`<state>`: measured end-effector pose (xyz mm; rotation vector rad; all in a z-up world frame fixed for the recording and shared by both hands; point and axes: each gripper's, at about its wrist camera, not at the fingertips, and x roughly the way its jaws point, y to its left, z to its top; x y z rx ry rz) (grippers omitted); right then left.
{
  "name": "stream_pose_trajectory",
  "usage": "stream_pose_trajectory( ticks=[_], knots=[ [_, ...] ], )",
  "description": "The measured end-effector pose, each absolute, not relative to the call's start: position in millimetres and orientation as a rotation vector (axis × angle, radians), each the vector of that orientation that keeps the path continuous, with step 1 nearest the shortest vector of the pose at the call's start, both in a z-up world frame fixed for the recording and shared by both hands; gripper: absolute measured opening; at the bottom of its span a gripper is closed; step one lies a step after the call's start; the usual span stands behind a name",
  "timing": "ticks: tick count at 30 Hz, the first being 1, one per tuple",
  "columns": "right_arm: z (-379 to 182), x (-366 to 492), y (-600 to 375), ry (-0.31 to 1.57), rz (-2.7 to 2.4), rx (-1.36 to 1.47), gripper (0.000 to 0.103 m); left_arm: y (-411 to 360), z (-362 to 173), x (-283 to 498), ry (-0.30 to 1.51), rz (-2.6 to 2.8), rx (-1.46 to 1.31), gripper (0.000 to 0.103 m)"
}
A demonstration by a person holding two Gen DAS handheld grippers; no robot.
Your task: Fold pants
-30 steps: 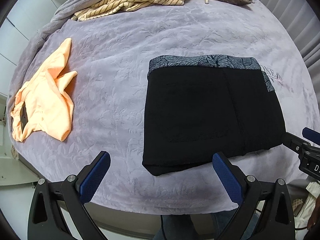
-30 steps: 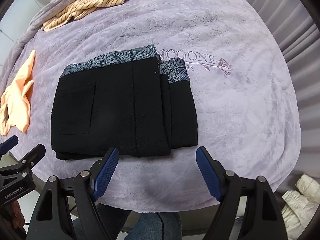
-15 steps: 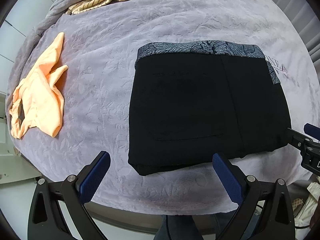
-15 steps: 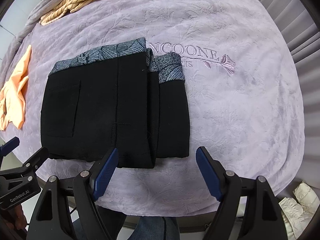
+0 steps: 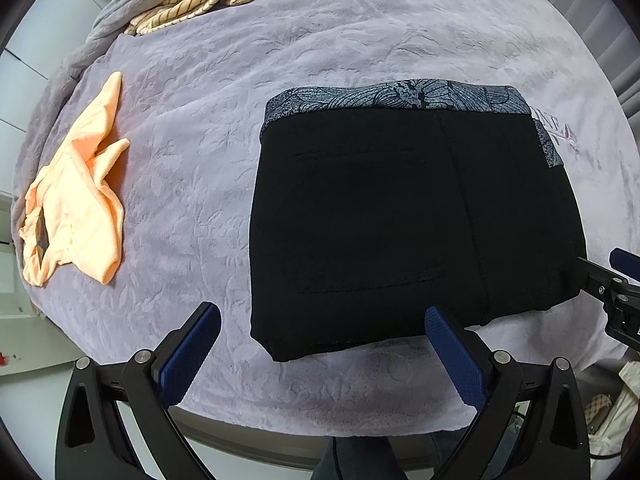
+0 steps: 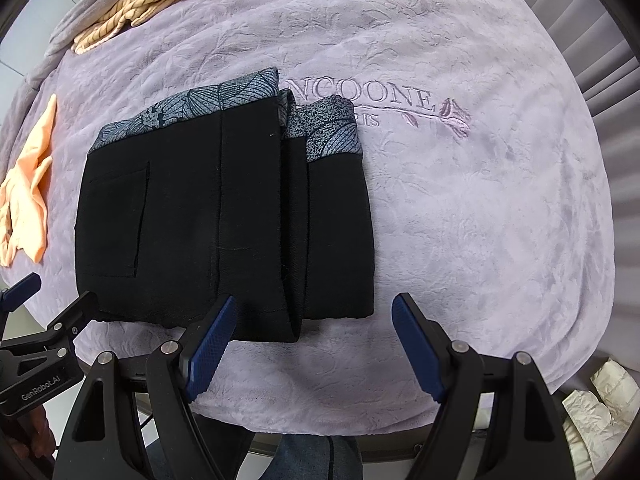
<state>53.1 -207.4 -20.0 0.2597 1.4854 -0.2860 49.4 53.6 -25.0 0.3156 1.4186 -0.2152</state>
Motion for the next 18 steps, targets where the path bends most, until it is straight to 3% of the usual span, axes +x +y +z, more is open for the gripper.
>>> stream_pose_trajectory(
  ticks=[18],
  knots=[
    [-23.6,56.6,-206.5,1.492,-0.273,0.239,0.082,55.6,-28.1,51.8,1.426,-0.213,0.305,0.102]
  ],
)
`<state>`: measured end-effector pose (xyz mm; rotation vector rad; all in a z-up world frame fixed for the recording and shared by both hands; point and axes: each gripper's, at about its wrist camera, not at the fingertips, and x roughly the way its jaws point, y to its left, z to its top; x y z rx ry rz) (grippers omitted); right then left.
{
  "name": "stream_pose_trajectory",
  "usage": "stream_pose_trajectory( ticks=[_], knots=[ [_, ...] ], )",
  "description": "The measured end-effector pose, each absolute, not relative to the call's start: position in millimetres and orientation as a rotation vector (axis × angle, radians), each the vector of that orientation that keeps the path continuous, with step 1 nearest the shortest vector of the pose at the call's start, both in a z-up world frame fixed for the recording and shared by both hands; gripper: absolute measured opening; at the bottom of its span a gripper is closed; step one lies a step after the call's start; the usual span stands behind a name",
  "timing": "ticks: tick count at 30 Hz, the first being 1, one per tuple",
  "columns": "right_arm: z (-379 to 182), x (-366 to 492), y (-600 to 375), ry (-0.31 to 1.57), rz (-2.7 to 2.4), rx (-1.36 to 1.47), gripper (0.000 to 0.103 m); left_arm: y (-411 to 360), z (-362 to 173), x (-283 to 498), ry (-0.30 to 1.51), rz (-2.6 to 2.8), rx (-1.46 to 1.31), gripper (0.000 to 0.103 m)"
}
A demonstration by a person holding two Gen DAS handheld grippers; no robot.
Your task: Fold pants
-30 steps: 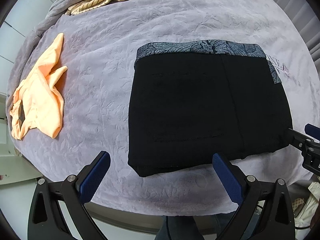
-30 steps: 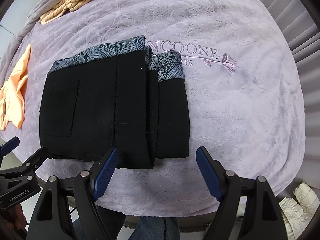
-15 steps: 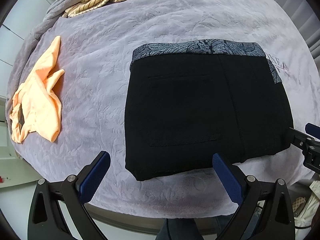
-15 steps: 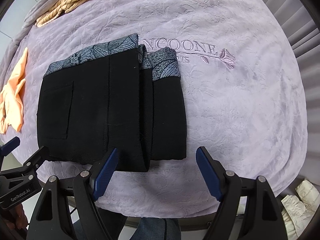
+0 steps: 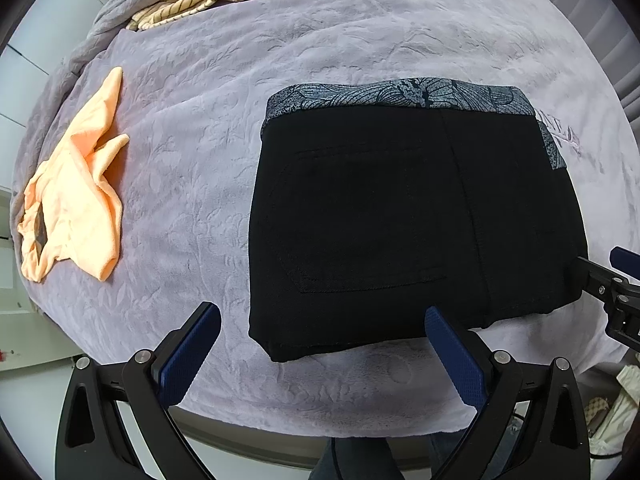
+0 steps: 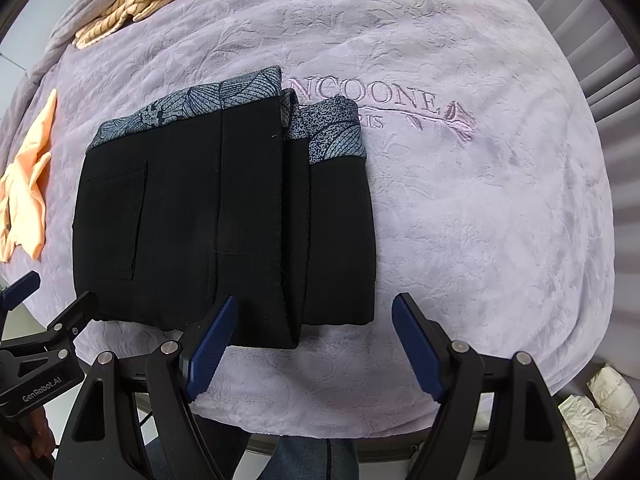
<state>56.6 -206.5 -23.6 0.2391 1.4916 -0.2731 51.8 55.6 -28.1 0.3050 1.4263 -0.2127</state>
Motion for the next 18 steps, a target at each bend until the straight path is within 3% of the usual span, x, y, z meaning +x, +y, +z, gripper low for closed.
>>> stream_pose_trajectory(
  ticks=[18],
  knots=[
    [-20.4,56.8,-210.7,1.485,-0.275,0.239,0.082,54.3,-25.6,52.1,1.415,-0.204,0.308,0.102]
  ],
)
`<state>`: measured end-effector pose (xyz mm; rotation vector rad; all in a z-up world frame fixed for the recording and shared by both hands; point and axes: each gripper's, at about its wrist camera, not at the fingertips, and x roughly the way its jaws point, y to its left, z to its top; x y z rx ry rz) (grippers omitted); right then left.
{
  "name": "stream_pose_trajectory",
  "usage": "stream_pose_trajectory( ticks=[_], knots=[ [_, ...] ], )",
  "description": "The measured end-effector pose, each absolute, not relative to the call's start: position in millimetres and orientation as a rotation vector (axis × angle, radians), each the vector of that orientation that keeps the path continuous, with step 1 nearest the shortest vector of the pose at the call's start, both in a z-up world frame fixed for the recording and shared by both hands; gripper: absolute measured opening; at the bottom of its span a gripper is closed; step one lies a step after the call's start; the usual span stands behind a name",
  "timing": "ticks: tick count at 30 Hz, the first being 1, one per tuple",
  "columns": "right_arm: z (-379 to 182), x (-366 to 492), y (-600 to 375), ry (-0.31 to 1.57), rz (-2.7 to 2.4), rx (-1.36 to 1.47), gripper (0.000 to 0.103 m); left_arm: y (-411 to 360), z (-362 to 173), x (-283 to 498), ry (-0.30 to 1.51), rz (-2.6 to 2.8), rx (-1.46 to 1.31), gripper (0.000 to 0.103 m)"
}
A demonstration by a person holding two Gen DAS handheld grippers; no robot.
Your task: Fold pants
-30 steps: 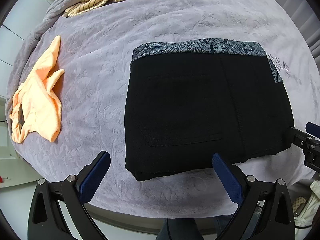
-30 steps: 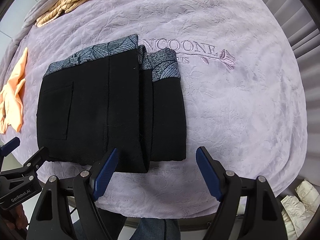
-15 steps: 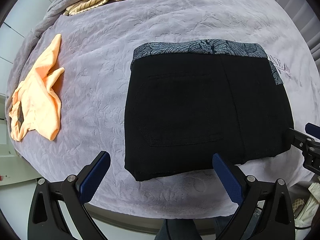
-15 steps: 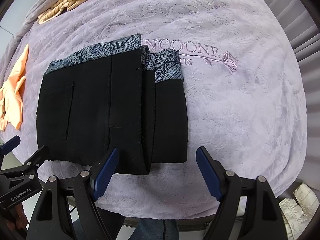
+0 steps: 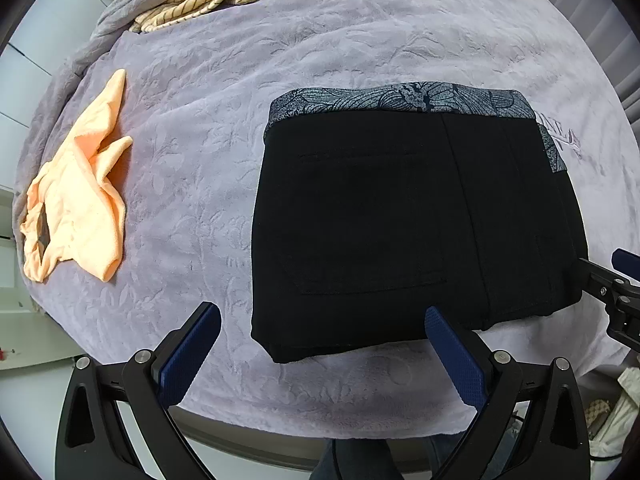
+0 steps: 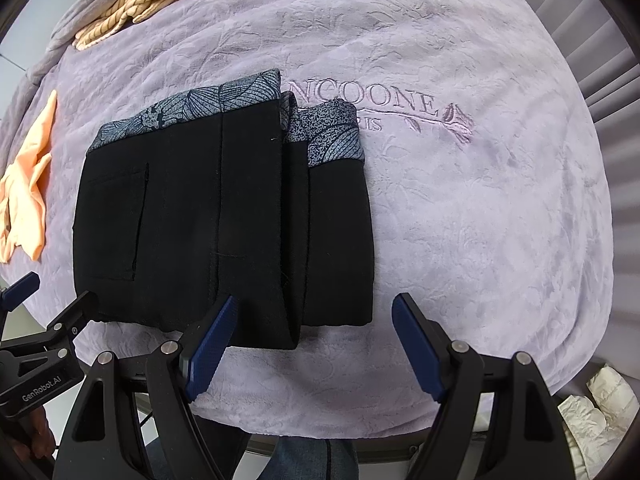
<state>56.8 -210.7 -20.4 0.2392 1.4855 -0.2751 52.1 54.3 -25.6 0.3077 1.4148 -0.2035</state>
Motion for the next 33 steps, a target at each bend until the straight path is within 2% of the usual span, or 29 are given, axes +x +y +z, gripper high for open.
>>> stream_pose_trajectory(
  ticks=[33],
  knots=[
    [-19.3,56.0,-211.4,1.484,-0.274,0.238,0.082,51.4,-21.7,50.2,1.401,-0.204,0.310,0.102]
  ],
)
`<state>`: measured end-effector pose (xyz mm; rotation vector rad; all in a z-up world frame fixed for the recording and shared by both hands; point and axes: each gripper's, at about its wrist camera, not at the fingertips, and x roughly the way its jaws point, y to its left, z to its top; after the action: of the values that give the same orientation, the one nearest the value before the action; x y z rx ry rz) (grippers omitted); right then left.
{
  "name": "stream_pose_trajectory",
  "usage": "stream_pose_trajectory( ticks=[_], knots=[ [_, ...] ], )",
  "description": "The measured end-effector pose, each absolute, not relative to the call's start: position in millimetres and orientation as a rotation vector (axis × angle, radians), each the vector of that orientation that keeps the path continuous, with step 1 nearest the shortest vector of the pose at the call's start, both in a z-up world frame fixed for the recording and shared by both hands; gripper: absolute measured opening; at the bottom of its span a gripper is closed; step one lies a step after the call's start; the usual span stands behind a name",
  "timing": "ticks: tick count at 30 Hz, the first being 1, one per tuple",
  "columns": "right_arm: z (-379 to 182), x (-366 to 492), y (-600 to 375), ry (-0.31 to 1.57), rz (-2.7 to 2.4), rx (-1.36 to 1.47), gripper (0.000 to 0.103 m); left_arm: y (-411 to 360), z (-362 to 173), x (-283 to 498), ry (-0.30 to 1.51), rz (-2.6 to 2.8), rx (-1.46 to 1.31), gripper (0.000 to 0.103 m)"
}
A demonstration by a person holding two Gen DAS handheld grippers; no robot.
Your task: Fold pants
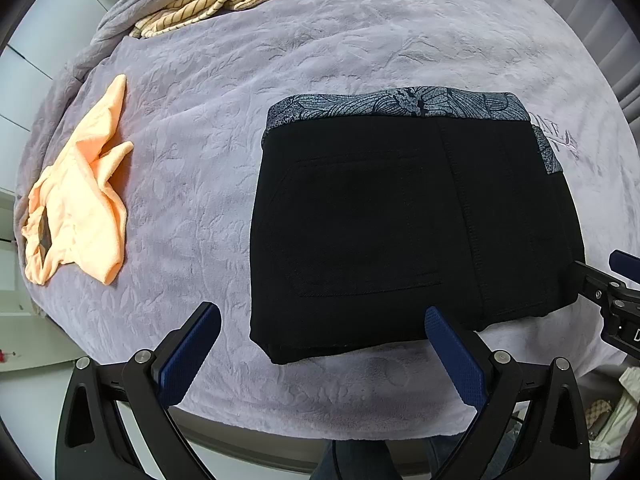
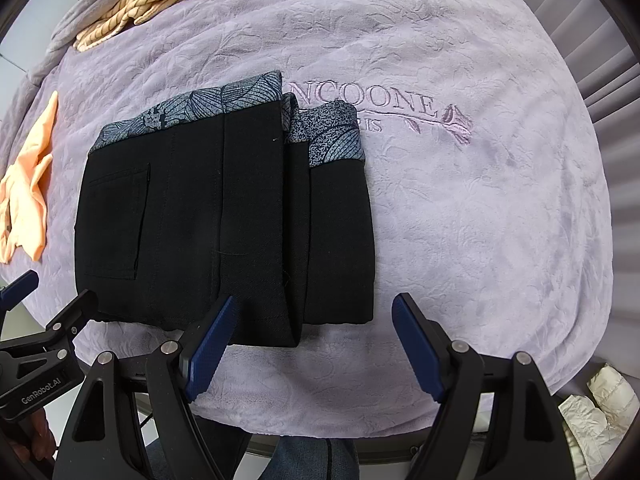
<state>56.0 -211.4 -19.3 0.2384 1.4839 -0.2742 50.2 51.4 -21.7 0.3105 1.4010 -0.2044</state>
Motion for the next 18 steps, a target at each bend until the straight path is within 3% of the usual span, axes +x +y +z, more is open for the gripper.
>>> stream_pose_trajectory(
  ticks=[18],
  knots=[
    [-18.4,55.1,-210.3,1.484,-0.276,0.239,0.082,48.5,-17.4,49.9,1.351,-0.219,0.296,0.102]
  ],
)
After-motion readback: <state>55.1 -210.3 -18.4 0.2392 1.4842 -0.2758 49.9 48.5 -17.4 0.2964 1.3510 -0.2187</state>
